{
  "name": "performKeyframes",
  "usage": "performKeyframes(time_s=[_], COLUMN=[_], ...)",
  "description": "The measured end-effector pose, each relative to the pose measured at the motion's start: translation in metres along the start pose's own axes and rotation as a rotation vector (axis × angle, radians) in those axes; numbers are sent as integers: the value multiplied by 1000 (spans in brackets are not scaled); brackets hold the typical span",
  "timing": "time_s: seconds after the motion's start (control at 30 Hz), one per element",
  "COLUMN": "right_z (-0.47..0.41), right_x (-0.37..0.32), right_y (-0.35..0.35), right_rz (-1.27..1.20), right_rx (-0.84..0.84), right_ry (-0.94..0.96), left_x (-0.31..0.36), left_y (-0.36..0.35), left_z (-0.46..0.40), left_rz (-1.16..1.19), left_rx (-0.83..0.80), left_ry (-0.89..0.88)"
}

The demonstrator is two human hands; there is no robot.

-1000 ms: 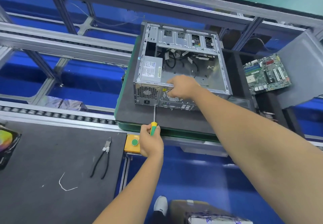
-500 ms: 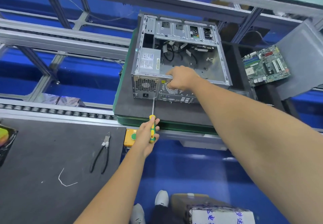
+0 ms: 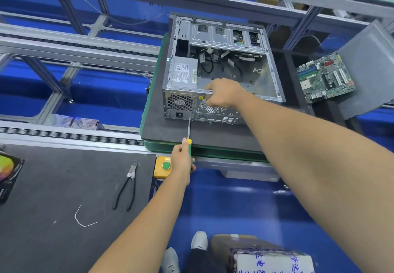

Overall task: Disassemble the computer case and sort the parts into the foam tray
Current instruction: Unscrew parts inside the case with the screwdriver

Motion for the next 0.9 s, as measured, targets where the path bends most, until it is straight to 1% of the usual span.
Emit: performKeyframes(time_s=[0.07, 0.17, 0.3, 0.47, 0.63, 0.8, 0.9], right_z=[2, 2, 0, -4, -3, -1, 1], right_x=[-2, -3, 0, 2, 0, 0, -1], right_y=[1, 1, 0, -2, -1, -1, -1], right_rz=[3, 25, 14, -1, 2, 6, 2], right_rx=[-3, -15, 9, 48, 29, 24, 17], right_ry=[8, 24, 32, 14, 22, -4, -16], left_x=[-4, -6, -4, 2, 8, 11, 12], left_y=[3, 7, 7, 11, 20, 21, 17], left_z=[0, 2, 4, 5, 8, 5, 1], left_rz=[60, 89, 121, 24, -69, -159, -186], left_rx=[-10, -48, -1, -3, -47, -10, -48], left_ry=[3, -57, -81, -80, -91, -97, -27])
Point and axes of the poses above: each hand's wrist, its own z-axis away from the middle knuckle, its own y-axis out of the back of the hand, x = y × z, the point moved 3 cm from there along -z, towards the middle knuckle, and after that the axes turned 10 degrees about -z, right-handed, at the moved point
